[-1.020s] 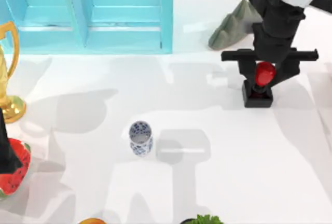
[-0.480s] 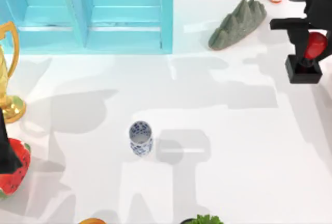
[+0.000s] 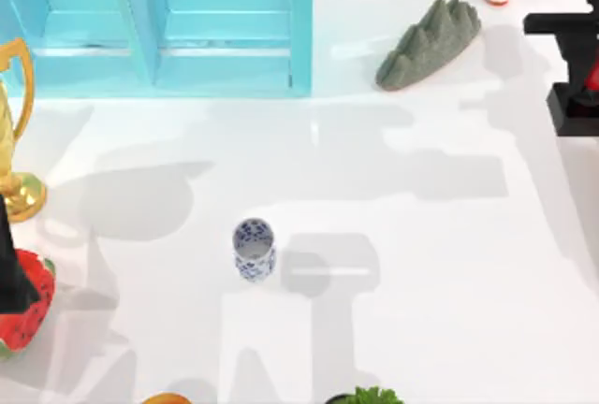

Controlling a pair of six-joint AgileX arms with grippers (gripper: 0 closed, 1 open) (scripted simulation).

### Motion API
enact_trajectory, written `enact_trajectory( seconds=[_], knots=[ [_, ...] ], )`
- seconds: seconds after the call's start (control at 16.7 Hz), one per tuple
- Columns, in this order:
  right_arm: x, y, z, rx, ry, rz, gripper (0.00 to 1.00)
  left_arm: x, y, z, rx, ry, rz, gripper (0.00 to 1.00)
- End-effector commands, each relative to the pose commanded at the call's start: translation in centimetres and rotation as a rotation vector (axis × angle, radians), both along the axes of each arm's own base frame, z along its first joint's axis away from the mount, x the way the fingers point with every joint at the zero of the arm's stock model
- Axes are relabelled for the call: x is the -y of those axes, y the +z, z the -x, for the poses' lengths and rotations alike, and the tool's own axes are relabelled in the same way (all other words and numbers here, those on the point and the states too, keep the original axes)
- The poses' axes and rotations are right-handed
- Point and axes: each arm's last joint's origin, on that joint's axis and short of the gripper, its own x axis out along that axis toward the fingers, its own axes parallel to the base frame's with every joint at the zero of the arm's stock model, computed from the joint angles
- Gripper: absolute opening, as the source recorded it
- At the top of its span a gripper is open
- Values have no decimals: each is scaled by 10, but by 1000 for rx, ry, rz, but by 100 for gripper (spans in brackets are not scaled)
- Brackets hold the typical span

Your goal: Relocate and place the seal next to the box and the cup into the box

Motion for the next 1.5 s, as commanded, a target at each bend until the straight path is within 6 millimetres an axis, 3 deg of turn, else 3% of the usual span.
enact_trajectory(
  seconds=[0.24, 0.6, 0.78, 1.2, 1.5],
  knots=[
    [-7, 15, 22, 21, 6, -1, 0, 0, 0, 0, 0, 0, 0, 100],
    [-14, 20, 98, -11, 1, 7, 0, 0, 0, 0, 0, 0, 0, 100],
    [-16, 23, 126, 0, 0, 5, 0, 0, 0, 0, 0, 0, 0, 100],
    [-16, 19, 130, -2, -2, 4, 0, 0, 0, 0, 0, 0, 0, 100],
    [-16, -22, 130, 9, -1, 3, 0, 0, 0, 0, 0, 0, 0, 100]
  ],
)
